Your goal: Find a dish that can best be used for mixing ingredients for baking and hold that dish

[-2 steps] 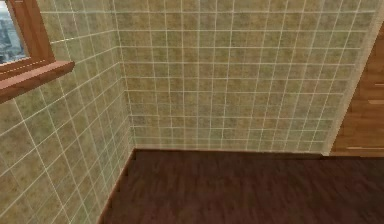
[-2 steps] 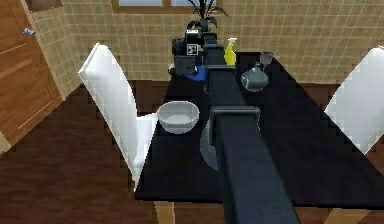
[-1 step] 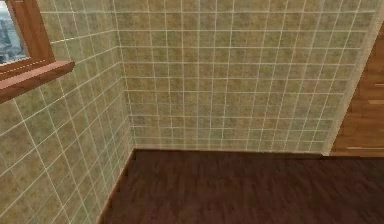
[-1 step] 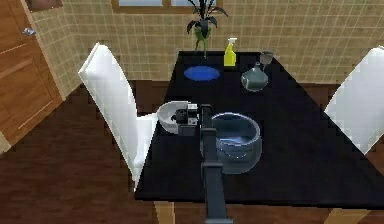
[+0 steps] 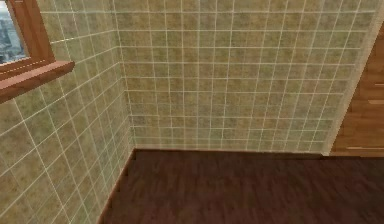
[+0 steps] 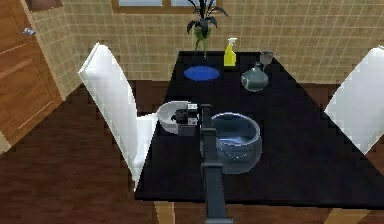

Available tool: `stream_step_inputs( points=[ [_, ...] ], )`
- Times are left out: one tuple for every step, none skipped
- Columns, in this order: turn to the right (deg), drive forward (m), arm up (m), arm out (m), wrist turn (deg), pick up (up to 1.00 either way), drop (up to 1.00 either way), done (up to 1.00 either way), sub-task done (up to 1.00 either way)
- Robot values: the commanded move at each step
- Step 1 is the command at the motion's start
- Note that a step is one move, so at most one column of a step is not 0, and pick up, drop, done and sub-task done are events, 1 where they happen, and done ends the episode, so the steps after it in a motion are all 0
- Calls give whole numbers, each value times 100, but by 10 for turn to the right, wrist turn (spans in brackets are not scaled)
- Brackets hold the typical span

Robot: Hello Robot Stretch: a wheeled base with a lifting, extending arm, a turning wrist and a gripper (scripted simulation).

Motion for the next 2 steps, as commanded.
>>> stream_step_inputs(
  points=[
    [0,0,10,0,0,0,0,0,0],
    [0,0,0,0,0,0,0,100,0]
  ],
)
